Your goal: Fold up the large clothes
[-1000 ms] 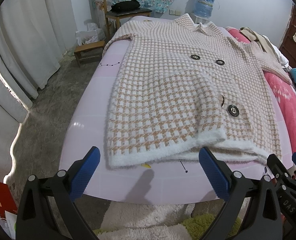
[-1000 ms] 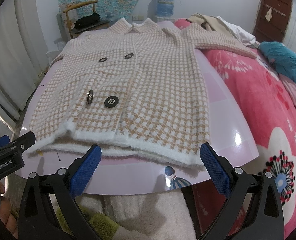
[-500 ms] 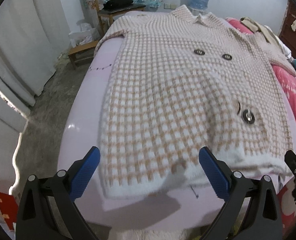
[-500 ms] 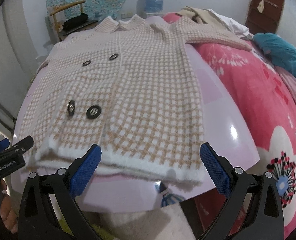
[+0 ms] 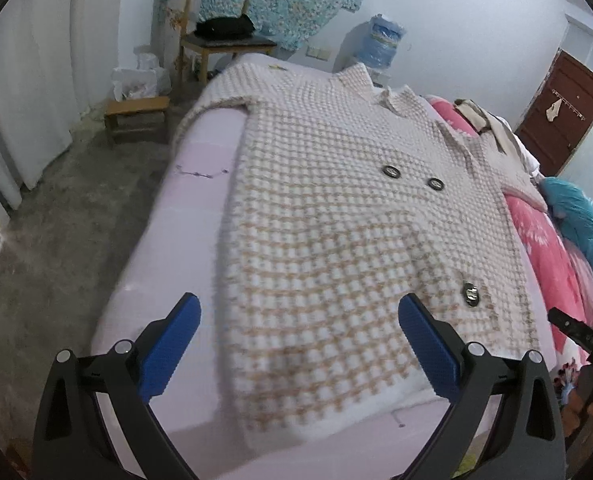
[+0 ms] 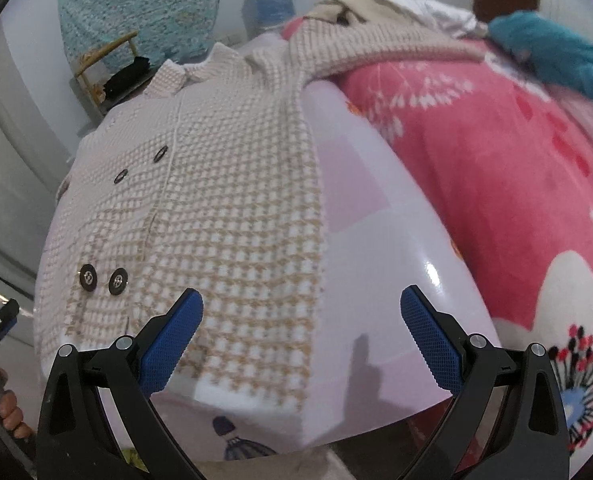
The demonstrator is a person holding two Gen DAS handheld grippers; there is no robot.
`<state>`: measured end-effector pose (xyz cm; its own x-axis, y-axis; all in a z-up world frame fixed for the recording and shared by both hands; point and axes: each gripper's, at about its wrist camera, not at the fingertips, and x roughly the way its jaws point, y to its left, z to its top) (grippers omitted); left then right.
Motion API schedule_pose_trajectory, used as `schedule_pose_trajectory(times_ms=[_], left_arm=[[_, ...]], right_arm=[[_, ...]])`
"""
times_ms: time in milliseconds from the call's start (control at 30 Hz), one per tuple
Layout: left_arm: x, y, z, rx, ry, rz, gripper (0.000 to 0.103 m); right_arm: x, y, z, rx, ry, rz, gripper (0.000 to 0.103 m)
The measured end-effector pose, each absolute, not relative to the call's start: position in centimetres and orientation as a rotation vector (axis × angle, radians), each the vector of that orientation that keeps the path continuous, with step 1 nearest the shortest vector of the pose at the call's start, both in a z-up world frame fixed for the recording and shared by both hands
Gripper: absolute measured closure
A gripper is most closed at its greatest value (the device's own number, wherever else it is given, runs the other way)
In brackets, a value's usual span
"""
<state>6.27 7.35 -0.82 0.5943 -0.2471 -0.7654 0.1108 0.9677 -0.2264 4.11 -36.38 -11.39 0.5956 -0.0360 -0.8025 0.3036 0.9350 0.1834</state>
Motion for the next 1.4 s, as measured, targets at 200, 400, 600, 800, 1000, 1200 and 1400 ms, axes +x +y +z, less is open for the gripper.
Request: schedule_pose_trajectory(times_ms=[200, 400, 600, 800, 1000, 1200, 1400], left_arm=[[7.4, 8.2, -2.2, -0.147, 0.934, -0.185, 0.007], [8.5, 8.0, -4.5, -0.128, 1.028, -0.196, 0.051], [8.5, 8.3, -5.0, -0.122, 1.046, -0.178, 0.059], [8.5, 7.5, -5.0, -0.069, 1.028, -0.141, 0.071], [8.1, 6.8, -4.8, 0.002, 0.984, -0.111, 0.095], [5.6, 6.0, -0.6, 0.092, 0.851, -0.104, 0.096], [2.2, 5.1, 2.2, 0.063, 0.828, -0.179, 0.097]], right_arm=[[4.9, -38.2, -13.2, 0.411, 0.962, -0.132, 0.017], [4.8, -38.6, -14.2, 0.439, 0.991, -0.110, 0.035], [3.7, -38.3, -14.6, 0.463, 1.001, -0.082, 0.056], [3.2, -36.4, -15.0, 0.451, 1.019, -0.015, 0.070], [3.4, -35.0, -14.9, 0.371, 1.015, 0.020, 0.094], [3.0, -34.3, -10.8, 0.210, 0.908, 0.015, 0.097], [1.5, -35.0, -6.5, 0.115, 0.827, 0.021, 0.098]])
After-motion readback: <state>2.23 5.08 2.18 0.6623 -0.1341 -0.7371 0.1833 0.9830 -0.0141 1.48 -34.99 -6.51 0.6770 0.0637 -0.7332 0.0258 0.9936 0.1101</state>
